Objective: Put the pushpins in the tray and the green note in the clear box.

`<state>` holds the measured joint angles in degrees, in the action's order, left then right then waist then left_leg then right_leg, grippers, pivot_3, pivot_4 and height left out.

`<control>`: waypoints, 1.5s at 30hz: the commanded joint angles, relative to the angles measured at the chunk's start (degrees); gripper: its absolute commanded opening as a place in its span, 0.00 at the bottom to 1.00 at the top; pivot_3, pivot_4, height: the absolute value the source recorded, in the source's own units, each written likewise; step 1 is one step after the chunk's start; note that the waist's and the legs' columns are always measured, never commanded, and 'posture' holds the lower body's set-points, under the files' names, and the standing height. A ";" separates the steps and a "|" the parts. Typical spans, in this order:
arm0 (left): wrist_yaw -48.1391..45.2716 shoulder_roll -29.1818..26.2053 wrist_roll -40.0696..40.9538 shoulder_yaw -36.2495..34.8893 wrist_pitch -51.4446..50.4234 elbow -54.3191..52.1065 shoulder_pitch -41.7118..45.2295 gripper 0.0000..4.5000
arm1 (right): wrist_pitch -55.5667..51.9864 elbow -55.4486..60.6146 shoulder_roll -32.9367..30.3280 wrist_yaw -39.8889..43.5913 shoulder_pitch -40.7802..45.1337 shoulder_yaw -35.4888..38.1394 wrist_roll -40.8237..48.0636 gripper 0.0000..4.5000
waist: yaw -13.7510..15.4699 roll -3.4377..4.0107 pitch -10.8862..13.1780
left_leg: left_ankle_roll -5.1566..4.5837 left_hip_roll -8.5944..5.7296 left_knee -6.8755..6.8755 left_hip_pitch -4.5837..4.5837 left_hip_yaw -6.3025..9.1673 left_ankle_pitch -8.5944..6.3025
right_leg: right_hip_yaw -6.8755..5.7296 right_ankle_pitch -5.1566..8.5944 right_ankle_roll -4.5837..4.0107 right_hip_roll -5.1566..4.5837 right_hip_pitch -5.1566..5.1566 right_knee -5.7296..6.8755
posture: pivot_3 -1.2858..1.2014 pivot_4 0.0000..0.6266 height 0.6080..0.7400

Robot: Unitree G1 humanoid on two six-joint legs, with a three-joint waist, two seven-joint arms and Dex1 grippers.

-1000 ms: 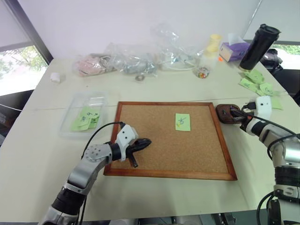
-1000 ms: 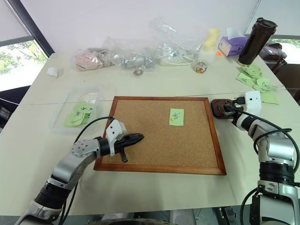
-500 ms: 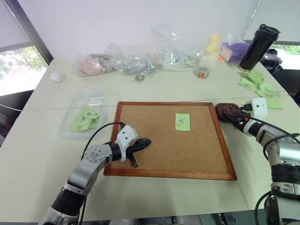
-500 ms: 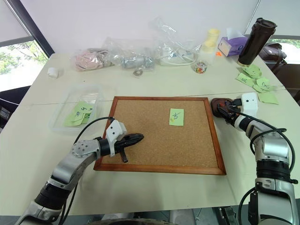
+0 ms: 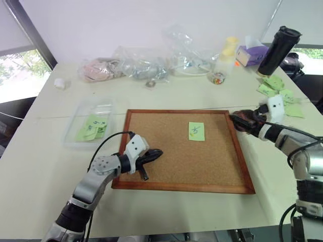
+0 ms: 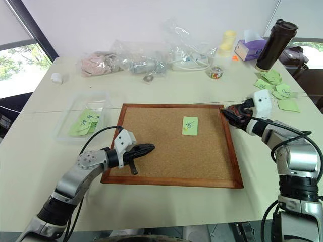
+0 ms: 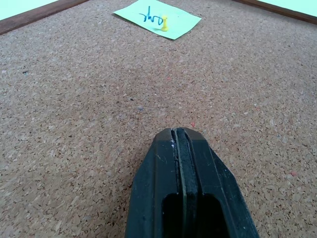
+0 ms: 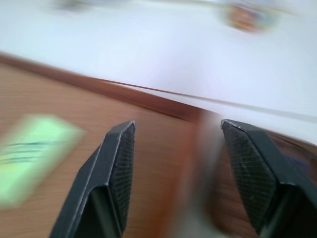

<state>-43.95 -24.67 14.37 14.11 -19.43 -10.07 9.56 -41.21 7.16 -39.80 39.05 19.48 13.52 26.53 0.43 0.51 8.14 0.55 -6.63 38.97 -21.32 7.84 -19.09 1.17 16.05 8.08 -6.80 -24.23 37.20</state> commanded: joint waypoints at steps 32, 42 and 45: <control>0.63 -1.49 -1.41 0.53 -2.45 0.25 -2.97 0.00 | 7.79 -1.18 9.46 0.35 -0.54 -18.24 -9.07 0.01 | -0.20 -0.01 0.00 | 0.00 -0.01 -0.02 0.01 0.01 0.00 | -0.02 0.00 0.00 0.01 -0.02 0.00 | 0.52 0.24 1.00; 0.37 -1.70 -1.44 0.69 -2.75 0.36 -2.96 0.00 | 5.22 4.76 7.92 0.03 -0.83 -14.89 -7.31 0.01 | -0.06 -0.01 0.00 | 0.00 -0.01 -0.03 0.00 0.02 0.00 | -0.02 0.00 0.00 0.01 -0.04 0.00 | 0.52 0.24 1.00; 0.29 -1.72 -1.58 0.81 -2.75 0.44 -3.06 0.00 | 3.67 7.11 7.22 0.36 -0.59 -13.71 -6.18 0.01 | 0.12 -0.01 0.00 | 0.00 -0.02 -0.02 -0.03 0.02 0.00 | -0.02 0.00 0.00 0.01 -0.06 0.00 | 0.52 0.24 1.00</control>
<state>-43.57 -24.85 14.36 13.97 -19.83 -11.51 8.36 -38.08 9.39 -31.95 39.05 17.96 -3.38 18.46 0.55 0.50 8.14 0.56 -6.65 38.95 -21.35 7.86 -19.09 1.15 16.05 8.08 -6.79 -24.30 37.20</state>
